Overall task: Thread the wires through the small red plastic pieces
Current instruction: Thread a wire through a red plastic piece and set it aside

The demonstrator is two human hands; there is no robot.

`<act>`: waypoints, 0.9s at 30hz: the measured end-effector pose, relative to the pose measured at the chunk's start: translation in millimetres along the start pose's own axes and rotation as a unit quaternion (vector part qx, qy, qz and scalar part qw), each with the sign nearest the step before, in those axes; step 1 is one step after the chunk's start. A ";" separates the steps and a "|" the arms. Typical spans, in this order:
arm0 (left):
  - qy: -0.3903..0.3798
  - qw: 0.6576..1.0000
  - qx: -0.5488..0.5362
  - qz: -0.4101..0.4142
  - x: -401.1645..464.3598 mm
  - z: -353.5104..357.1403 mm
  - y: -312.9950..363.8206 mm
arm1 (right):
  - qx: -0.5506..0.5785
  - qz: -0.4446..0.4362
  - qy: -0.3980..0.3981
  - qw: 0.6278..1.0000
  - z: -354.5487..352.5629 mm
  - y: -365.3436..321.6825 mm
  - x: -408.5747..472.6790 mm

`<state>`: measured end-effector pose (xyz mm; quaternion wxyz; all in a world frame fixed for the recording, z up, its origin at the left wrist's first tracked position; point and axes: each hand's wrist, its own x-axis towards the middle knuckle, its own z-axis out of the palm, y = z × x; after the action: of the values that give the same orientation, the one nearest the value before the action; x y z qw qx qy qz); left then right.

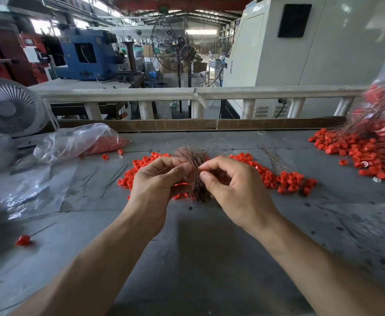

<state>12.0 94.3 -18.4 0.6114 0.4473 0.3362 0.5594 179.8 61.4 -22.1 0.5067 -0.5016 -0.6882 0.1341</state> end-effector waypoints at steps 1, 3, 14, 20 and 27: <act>0.009 1.000 0.003 0.001 0.0 -0.4 -0.3 | 0.006 0.003 -0.002 1.000 0.5 0.6 0.2; 0.016 1.000 0.004 0.003 0.5 -0.6 -0.6 | 0.010 0.005 -0.006 1.000 1.5 1.5 0.8; 0.053 0.999 0.001 0.000 1.3 -3.5 -0.2 | -0.017 0.006 -0.029 0.999 1.5 4.0 0.0; 0.069 0.998 0.011 -0.003 3.8 -5.8 -0.6 | -0.034 0.000 -0.042 0.999 0.7 7.3 1.3; 0.062 0.997 0.041 -0.013 5.2 -8.5 -0.1 | -0.110 0.028 0.051 0.992 -20.4 17.5 10.8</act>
<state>5.1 100.9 -21.2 0.5774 0.4325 0.4019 0.5640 206.7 71.8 -19.0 0.4784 -0.5798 -0.6579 0.0461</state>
